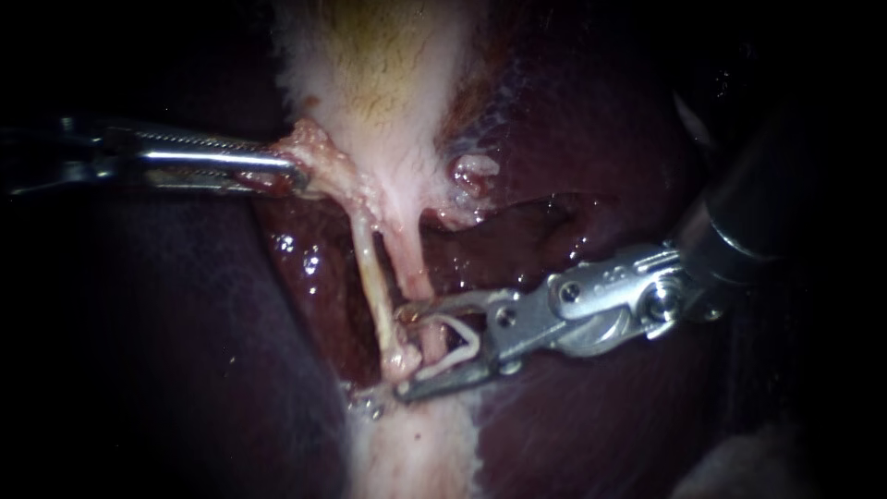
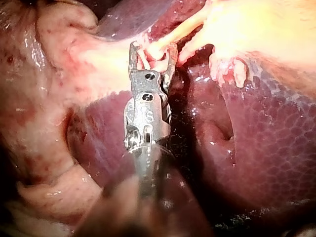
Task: Clipping first clip left tube
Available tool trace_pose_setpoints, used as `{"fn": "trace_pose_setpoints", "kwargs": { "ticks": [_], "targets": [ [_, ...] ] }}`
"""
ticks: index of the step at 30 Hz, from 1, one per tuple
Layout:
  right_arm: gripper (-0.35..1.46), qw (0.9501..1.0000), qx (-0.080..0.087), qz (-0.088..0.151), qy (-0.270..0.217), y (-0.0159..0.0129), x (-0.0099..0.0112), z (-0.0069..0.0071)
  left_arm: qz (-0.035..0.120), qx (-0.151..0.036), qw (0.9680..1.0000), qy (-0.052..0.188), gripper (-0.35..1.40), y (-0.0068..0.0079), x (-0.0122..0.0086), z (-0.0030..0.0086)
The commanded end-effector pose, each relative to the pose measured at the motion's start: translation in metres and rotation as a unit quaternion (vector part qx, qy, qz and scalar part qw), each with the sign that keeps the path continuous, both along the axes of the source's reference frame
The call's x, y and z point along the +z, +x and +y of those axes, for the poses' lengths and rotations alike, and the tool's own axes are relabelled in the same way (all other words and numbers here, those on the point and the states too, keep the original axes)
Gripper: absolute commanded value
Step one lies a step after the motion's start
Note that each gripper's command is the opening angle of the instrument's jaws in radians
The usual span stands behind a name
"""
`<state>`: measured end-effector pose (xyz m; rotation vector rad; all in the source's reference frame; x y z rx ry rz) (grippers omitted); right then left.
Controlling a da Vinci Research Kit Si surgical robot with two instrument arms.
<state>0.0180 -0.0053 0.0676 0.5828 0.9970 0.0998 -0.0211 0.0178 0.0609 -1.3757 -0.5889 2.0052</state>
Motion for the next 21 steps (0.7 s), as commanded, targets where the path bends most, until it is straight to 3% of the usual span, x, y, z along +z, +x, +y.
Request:
{"fn": "trace_pose_setpoints", "kwargs": {
  "ticks": [1, 7, 14, 18, 21],
  "targets": [
    [0.48, 1.0000, 0.001, -0.001, -0.001, -0.0001, 0.0003, 0.0002, 0.000, 0.000, 1.0000, 0.000, -0.35, 0.0000, -0.0001, 0.0000],
    [0.49, 0.9998, 0.016, -0.008, -0.009, 0.0001, 0.0017, 0.0014, 0.000, 0.000, 1.0000, 0.000, -0.35, 0.0000, -0.0001, 0.0000],
    [0.49, 0.9997, 0.020, -0.012, -0.009, 0.0010, 0.0026, 0.0024, 0.000, 0.000, 1.0000, 0.000, -0.35, -0.0001, 0.0000, -0.0001],
    [0.50, 0.9994, 0.032, 0.001, -0.009, 0.0021, 0.0030, 0.0024, 0.000, 0.000, 1.0000, -0.001, -0.35, -0.0002, 0.0000, -0.0001],
    [0.50, 0.9995, 0.027, 0.018, 0.001, 0.0029, 0.0031, 0.0022, 0.000, 0.000, 1.0000, -0.001, -0.35, -0.0002, 0.0000, -0.0001]
  ]
}}
